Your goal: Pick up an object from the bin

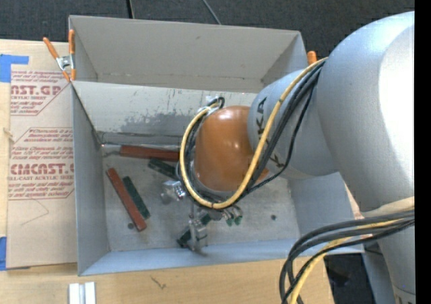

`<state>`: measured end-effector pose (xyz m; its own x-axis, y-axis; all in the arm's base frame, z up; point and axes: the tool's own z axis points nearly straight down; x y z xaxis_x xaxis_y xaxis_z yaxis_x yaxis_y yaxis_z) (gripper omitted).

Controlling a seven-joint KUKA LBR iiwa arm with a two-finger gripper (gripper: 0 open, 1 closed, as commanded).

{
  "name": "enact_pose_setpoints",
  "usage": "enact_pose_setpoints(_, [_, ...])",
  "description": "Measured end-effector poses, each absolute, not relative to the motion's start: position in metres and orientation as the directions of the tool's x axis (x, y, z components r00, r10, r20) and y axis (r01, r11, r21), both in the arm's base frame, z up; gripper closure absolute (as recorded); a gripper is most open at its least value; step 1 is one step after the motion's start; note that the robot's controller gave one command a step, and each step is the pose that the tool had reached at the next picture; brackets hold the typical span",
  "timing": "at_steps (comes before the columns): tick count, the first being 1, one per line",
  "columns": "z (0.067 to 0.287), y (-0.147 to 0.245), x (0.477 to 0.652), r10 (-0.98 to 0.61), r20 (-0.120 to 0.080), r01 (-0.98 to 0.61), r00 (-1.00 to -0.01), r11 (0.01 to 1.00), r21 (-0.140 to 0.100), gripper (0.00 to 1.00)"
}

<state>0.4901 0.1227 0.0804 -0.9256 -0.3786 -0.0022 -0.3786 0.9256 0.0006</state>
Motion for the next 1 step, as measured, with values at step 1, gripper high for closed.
enact_pose_setpoints(1, [0.0805,0.1227,0.4902,-0.378,-0.002,-0.378,-0.926,0.926,0.001,0.00])
